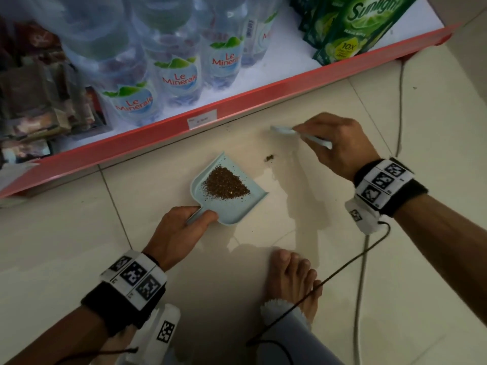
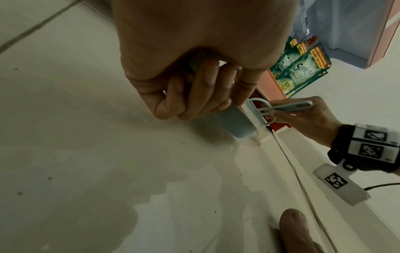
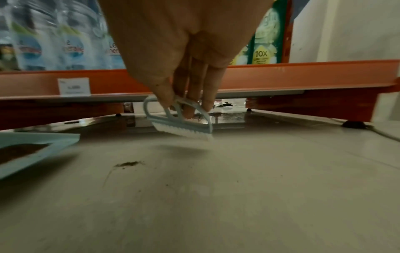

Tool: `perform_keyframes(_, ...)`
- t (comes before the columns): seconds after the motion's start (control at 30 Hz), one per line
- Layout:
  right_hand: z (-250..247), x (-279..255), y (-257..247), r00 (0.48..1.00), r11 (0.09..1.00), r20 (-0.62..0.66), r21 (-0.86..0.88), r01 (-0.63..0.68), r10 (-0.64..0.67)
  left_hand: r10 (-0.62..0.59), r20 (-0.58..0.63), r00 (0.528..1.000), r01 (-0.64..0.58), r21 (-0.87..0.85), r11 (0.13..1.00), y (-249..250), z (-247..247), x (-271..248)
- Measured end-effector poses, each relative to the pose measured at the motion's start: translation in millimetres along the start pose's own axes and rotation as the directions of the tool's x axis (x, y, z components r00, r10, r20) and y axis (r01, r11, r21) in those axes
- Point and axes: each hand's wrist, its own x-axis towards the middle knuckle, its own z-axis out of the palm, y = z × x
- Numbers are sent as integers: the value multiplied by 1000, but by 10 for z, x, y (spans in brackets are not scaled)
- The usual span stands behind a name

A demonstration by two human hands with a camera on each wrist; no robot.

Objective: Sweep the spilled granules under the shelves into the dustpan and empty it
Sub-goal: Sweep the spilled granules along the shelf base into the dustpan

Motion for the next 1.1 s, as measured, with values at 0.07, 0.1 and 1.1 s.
perform_keyframes(0.07,34,51,-48,990,984,8,-114,-137,138,-4,14,1000,4,23,1000,21,22,15)
perform_keyframes(0.1,57,62,-91,980,970,51,-157,-184,194,-6,22,1000,5,30,1000,30,30,18)
perform_keyframes(1.1,120,-226,-715,925,929,-125,139,-342,359,-162,81,983,150,136,979,491,323,319)
